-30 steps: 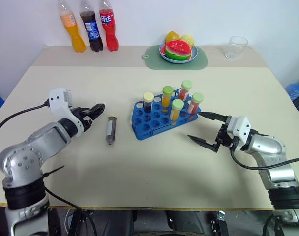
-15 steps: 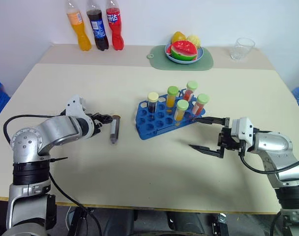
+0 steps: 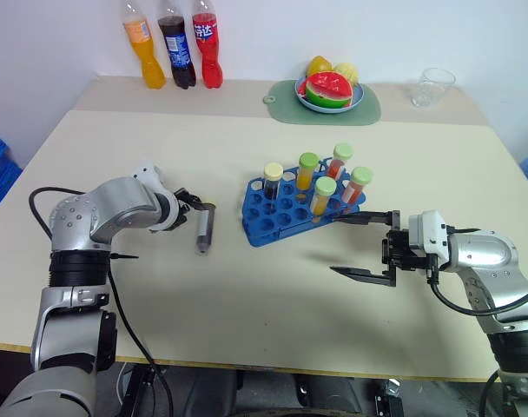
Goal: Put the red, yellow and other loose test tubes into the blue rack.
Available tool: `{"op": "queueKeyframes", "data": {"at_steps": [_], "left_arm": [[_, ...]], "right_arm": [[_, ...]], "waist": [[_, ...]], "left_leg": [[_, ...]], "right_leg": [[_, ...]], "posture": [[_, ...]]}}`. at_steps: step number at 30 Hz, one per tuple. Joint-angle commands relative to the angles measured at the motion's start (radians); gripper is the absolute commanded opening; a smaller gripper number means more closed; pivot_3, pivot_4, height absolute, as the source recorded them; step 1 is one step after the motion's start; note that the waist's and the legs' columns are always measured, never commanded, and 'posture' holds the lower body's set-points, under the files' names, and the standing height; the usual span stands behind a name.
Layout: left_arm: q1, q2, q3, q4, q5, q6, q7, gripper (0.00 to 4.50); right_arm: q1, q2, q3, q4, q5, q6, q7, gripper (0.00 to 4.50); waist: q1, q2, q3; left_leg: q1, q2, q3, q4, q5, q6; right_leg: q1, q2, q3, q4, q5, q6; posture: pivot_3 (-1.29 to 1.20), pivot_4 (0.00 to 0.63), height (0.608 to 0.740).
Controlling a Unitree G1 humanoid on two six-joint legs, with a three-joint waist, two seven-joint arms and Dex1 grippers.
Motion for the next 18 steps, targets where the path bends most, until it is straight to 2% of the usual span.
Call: {"op": "queueKeyframes", "data": {"at_steps": [1, 3, 6, 8, 12, 18], "left_arm": [[-0.03, -0.015, -0.022, 0.038, -0.015, 0.001, 0.018, 3.66], [-0.039, -0.032, -0.03, 0.06, 0.003, -0.006, 0.029, 3.66], [-0.042, -0.06, -0.037, 0.086, 0.004, -0.012, 0.072, 2.83], [-0.038, -0.071, -0.036, 0.087, -0.001, -0.015, 0.089, 2.04], [-0.032, -0.074, -0.021, 0.082, -0.009, -0.015, 0.094, 0.04], [0.0, -0.054, 0.005, 0.006, -0.015, 0.008, 0.068, 0.04]], "right_arm": [[-0.006, -0.011, -0.029, -0.037, 0.028, 0.01, -0.007, 4.44], [-0.007, -0.013, -0.033, -0.038, 0.027, 0.014, -0.01, 4.44], [-0.008, -0.014, -0.038, -0.039, 0.025, 0.016, -0.015, 4.5], [-0.004, -0.014, -0.039, -0.04, 0.022, 0.016, -0.017, 4.5], [0.004, -0.014, -0.036, -0.037, 0.016, 0.014, -0.021, 4.5], [-0.019, -0.005, -0.022, 0.001, -0.002, 0.004, -0.02, 4.5]], "waist": [[0.001, 0.0, 0.0], [0.002, 0.0, 0.0], [0.003, 0.001, -0.001], [0.003, 0.0, -0.001], [0.003, 0.0, -0.001], [0.0, 0.0, -0.001]], "left_leg": [[0.0, 0.0, 0.0, 0.0, 0.0, 0.0], [0.0, 0.0, 0.001, 0.0, 0.0, 0.0], [0.0, -0.001, 0.001, 0.001, 0.0, 0.0], [0.0, -0.001, 0.001, 0.001, 0.0, 0.0], [0.0, -0.001, 0.001, 0.001, 0.0, 0.0], [0.0, -0.001, 0.001, 0.001, 0.0, -0.001]], "right_leg": [[0.0, 0.0, 0.0, 0.0, 0.0, 0.0], [0.0, 0.0, 0.0, 0.0, 0.0, 0.0], [0.001, -0.001, -0.001, 0.0, 0.0, 0.0], [0.001, -0.001, -0.001, 0.0, 0.0, 0.0], [0.002, -0.001, -0.001, 0.0, 0.0, 0.0], [0.001, -0.001, -0.001, 0.0, 0.0, 0.0]], "posture": [[0.0, 0.15, 0.74], [0.0, 0.15, 0.74], [0.0, 0.15, 0.74], [0.0, 0.15, 0.74], [0.0, 0.15, 0.74], [0.0, 0.15, 0.74]]}}
